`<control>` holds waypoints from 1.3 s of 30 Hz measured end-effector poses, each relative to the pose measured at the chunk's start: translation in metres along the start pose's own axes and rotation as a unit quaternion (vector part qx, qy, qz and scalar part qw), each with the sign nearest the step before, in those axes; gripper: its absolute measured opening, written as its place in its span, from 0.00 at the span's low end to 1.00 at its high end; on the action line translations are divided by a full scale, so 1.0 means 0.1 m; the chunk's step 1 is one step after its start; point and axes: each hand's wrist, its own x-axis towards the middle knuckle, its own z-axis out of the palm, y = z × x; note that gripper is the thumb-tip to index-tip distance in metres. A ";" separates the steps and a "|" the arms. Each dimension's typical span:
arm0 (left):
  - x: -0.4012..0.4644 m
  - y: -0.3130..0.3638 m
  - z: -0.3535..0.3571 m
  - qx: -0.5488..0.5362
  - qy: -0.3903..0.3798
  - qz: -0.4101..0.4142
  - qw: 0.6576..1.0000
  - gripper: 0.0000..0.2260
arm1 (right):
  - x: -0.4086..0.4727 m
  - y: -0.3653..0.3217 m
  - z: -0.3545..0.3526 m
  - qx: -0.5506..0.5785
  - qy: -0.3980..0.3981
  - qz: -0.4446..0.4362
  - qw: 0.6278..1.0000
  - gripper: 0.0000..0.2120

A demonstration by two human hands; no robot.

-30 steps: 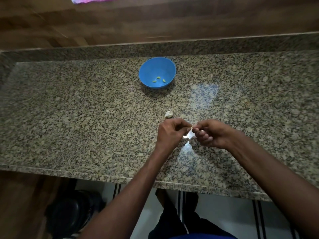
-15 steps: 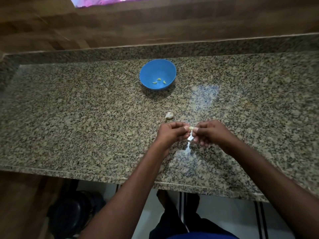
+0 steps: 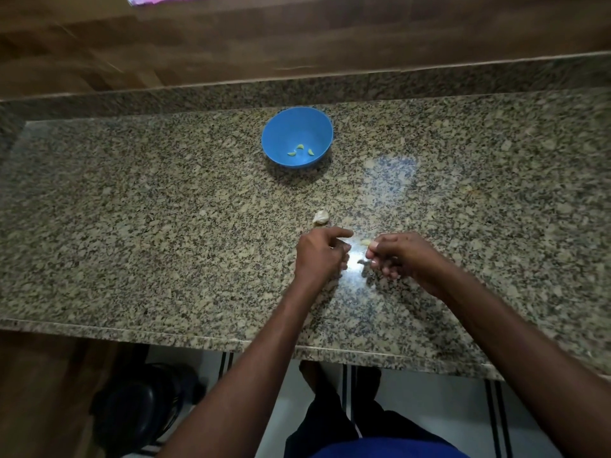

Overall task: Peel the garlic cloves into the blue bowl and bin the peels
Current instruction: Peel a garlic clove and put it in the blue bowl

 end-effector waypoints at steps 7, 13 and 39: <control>0.04 0.10 0.01 0.046 -0.020 0.040 0.998 0.10 | 0.02 -0.06 -0.05 0.006 0.001 -0.008 1.000 0.09; 0.08 0.13 0.02 -0.046 -0.036 0.027 0.998 0.06 | 0.01 -0.10 -0.07 0.005 -0.022 -0.007 1.000 0.09; 0.19 0.08 -0.13 -0.218 -0.184 -0.171 0.943 0.03 | -0.03 -0.21 0.09 -0.293 0.090 -0.124 0.944 0.08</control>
